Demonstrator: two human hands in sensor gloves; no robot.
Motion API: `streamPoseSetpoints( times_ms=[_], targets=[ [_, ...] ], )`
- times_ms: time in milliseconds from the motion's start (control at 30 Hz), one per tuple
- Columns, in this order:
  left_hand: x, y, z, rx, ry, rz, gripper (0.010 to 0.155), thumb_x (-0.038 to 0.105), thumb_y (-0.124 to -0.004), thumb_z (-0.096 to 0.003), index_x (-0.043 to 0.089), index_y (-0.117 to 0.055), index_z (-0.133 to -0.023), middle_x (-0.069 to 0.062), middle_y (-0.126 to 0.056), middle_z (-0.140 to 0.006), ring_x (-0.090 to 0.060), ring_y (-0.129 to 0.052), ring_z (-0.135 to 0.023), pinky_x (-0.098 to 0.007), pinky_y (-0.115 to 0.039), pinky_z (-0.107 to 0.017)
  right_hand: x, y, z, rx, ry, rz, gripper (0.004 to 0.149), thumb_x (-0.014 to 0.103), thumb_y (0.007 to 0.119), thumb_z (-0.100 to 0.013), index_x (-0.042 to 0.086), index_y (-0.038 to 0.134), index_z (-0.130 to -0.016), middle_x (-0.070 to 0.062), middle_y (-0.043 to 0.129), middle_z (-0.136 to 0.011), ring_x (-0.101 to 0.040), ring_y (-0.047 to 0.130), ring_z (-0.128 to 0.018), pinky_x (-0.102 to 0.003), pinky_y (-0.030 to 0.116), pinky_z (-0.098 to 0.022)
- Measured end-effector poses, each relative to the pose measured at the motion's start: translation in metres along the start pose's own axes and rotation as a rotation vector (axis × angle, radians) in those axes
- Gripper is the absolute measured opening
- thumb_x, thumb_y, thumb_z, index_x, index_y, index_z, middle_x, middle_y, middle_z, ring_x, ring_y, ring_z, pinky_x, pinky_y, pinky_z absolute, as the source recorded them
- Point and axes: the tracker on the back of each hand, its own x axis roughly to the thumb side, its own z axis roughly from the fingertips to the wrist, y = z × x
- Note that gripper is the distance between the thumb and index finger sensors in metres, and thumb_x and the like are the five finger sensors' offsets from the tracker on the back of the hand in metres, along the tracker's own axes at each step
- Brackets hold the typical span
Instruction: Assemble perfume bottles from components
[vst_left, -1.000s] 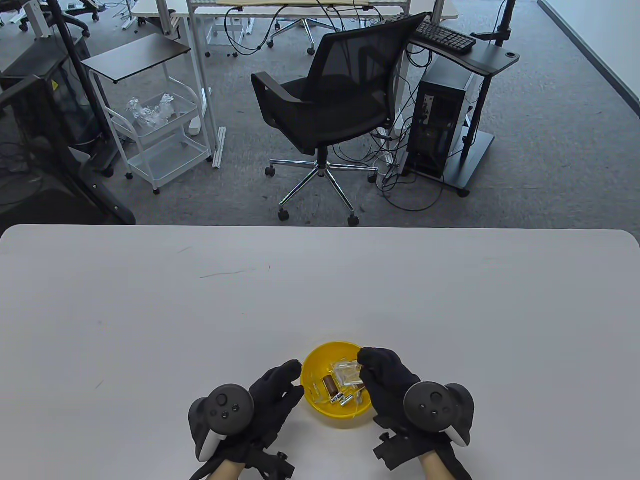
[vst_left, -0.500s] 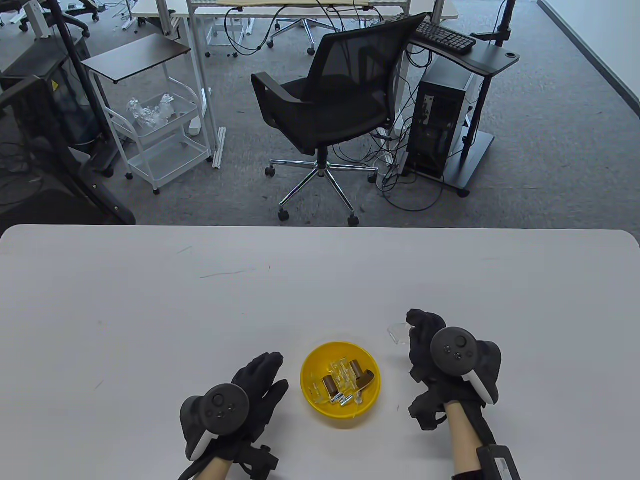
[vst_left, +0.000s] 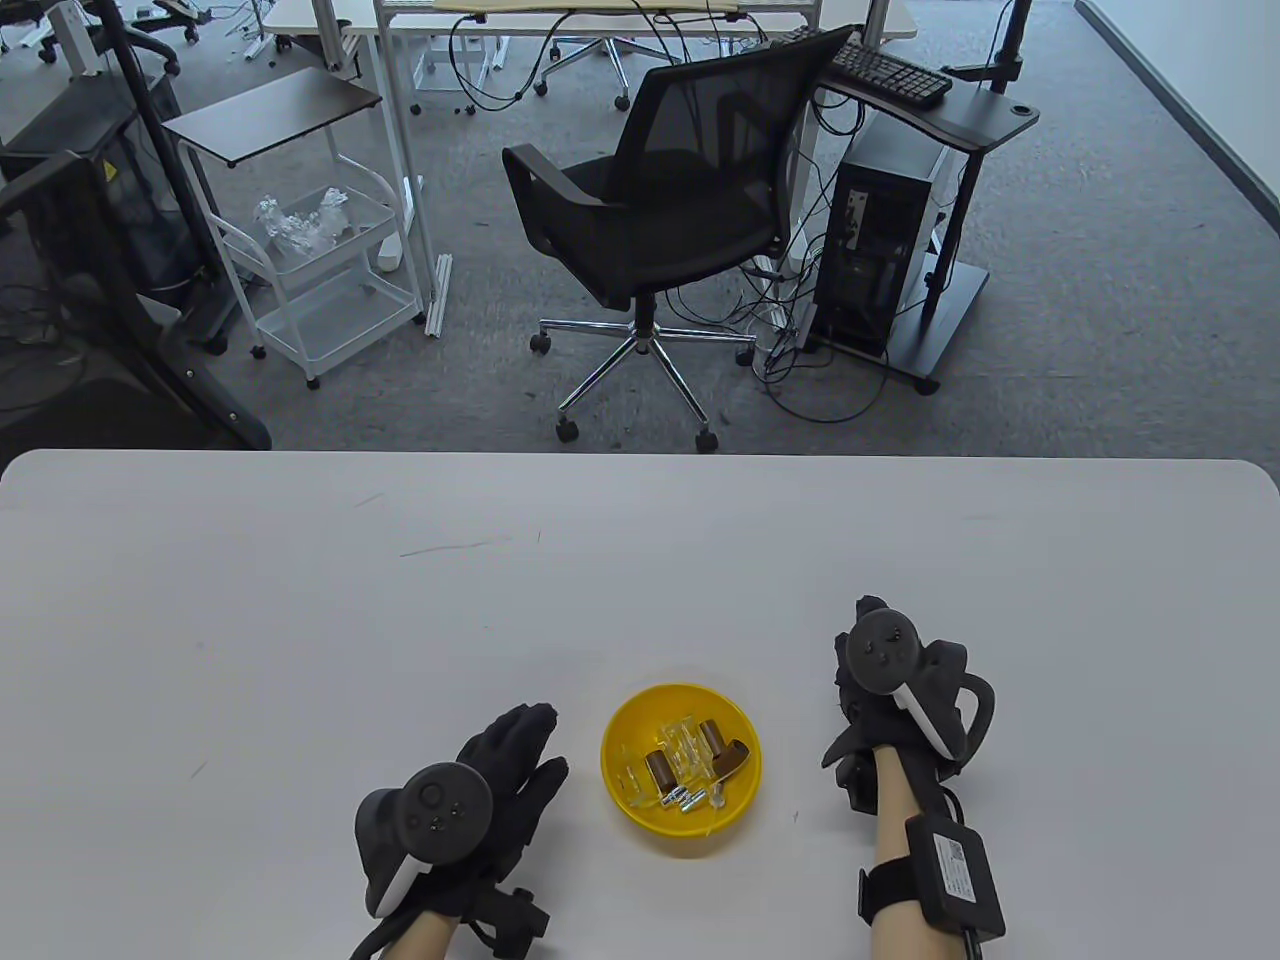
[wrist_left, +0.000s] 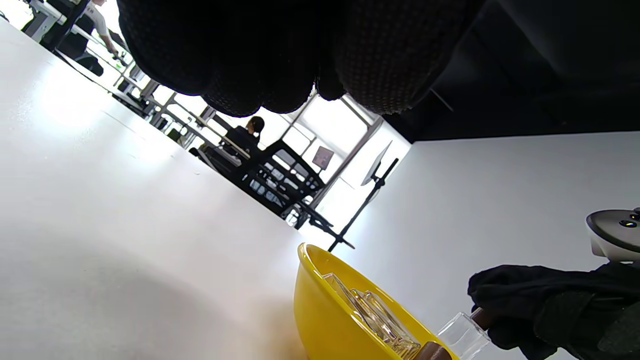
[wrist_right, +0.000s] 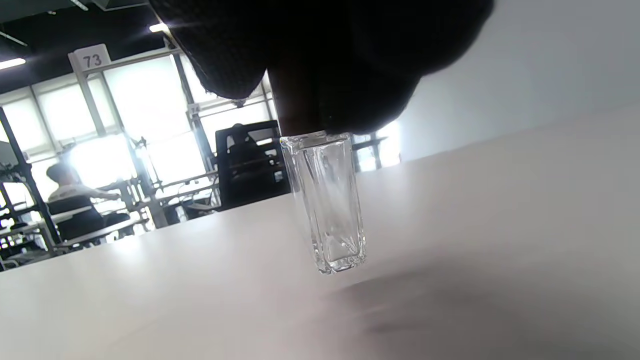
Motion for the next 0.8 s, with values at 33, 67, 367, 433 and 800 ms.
streamPoseSetpoints(
  times_ms=[33,67,367,433,800],
  targets=[
    [0.0,0.0,0.0,-0.001,0.001,-0.001,0.058,0.038,-0.079,-0.0533,0.023,-0.066,-0.108,-0.012,-0.071,-0.108,-0.037,-0.077,-0.093,-0.05,-0.071,-0.067,0.001,0.001,-0.002,0.0,-0.005,0.026,0.052,0.028,0.076,-0.06,0.007,0.058,-0.104,-0.017,0.081,-0.093,-0.034,0.091,-0.056,-0.034,0.081,-0.035],
    [0.0,0.0,0.0,-0.002,0.002,-0.002,0.058,0.038,-0.079,-0.0533,0.023,-0.066,-0.108,-0.012,-0.071,-0.108,-0.037,-0.077,-0.093,-0.05,-0.071,-0.067,0.001,0.002,-0.003,0.001,-0.007,0.05,0.052,0.029,0.076,-0.06,0.008,0.058,-0.104,-0.016,0.082,-0.093,-0.034,0.092,-0.056,-0.034,0.081,-0.035],
    [0.001,0.0,0.0,-0.013,0.008,-0.008,0.058,0.038,-0.079,-0.0532,0.023,-0.066,-0.108,-0.012,-0.071,-0.108,-0.037,-0.077,-0.092,-0.05,-0.071,-0.067,0.004,0.018,-0.008,0.043,-0.008,0.094,0.052,0.03,0.077,-0.06,0.008,0.06,-0.104,-0.014,0.084,-0.091,-0.034,0.092,-0.055,-0.034,0.082,-0.035],
    [0.0,0.001,0.0,-0.011,0.005,-0.006,0.058,0.038,-0.079,-0.0532,0.024,-0.066,-0.108,-0.012,-0.071,-0.108,-0.038,-0.077,-0.093,-0.05,-0.071,-0.067,0.004,0.02,-0.007,0.049,-0.018,0.125,0.052,0.031,0.076,-0.06,0.008,0.06,-0.104,-0.014,0.083,-0.091,-0.034,0.092,-0.056,-0.034,0.082,-0.035],
    [-0.001,0.002,-0.001,-0.006,0.007,0.006,0.058,0.038,-0.079,-0.0534,0.023,-0.065,-0.108,-0.013,-0.07,-0.108,-0.037,-0.077,-0.093,-0.051,-0.071,-0.067,0.015,0.006,0.0,0.015,-0.079,0.168,0.06,0.035,0.074,-0.061,0.006,0.05,-0.109,-0.02,0.067,-0.105,-0.046,0.077,-0.081,-0.048,0.073,-0.056]
  ],
)
